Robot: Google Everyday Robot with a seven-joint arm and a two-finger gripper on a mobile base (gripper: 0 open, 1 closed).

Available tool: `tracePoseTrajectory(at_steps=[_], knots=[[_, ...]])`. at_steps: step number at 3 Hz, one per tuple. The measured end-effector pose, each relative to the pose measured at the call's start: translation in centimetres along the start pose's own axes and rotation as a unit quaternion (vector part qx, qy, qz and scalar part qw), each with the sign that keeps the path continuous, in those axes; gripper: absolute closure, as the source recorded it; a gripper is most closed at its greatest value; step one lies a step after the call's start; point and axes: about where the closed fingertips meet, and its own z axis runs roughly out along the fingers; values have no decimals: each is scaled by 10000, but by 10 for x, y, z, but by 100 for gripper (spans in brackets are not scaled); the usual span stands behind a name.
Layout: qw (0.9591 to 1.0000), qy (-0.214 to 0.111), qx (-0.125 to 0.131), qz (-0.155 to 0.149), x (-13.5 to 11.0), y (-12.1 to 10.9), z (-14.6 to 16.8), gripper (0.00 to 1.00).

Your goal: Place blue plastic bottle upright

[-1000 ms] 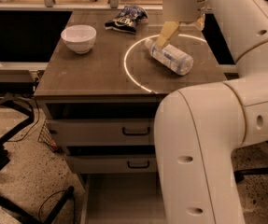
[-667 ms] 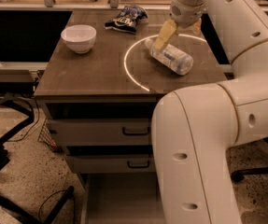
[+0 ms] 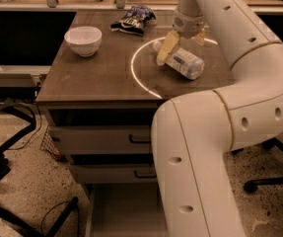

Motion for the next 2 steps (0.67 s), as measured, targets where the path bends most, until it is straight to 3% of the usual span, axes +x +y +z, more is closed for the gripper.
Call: tracePoseTrajectory(at_steps=[1,2], knots=[[9995,274,114,60,2,-3,16,16],[9997,130,198,63,-6,-8,20,40]])
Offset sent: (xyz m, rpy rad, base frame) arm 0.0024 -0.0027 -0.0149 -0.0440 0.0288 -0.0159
